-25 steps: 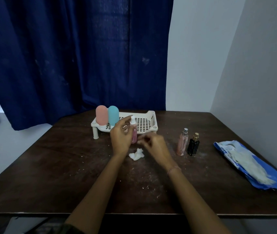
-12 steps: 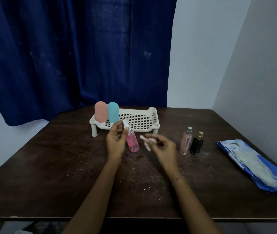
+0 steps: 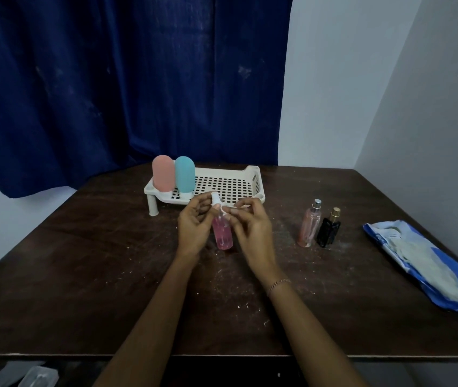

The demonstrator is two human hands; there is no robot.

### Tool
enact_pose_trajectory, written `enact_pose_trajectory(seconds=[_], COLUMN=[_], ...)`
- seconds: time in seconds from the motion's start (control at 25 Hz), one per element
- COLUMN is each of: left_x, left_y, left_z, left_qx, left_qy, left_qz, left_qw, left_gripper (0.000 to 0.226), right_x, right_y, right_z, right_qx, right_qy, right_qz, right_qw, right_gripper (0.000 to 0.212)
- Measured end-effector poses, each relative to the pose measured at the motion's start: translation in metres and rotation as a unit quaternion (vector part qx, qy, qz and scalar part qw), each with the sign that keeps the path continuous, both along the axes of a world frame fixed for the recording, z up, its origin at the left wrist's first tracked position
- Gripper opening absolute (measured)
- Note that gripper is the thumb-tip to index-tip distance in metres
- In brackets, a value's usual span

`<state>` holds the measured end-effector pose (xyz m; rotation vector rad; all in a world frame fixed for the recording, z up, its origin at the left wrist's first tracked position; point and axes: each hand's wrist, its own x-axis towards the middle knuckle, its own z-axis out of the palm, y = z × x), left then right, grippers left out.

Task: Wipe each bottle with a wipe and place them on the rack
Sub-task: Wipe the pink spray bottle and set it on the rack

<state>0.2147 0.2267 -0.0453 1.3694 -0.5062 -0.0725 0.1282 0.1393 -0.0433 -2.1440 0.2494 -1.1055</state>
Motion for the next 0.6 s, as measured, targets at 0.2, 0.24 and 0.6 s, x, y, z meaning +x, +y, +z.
enact_pose_trajectory(seconds=[0.2, 0.24, 0.6], left_x=[0.003, 0.003, 0.003], left_y=[-0.001, 0.0, 0.0], left_z=[-0.001, -0.001, 0.003], left_qx=[-0.041, -0.041, -0.065], left_qy=[0.054, 0.057, 0.099], left_qz=[0.011, 0.008, 0.007], left_qw=[0.998, 0.998, 0.993], left_gripper=[0.025, 0.025, 0.027], right_x=[0.003, 0.004, -0.006], right_y=[0.001, 0.001, -0.004], right_z=[0.0, 0.003, -0.007], right_qx=[-0.091, -0.098, -0.156], right_qy=[0.002, 0.004, 0.067], right_qz=[0.016, 0.012, 0.023], right_qw=[0.996, 0.995, 0.985], right_gripper=[0.017, 0.019, 0.018])
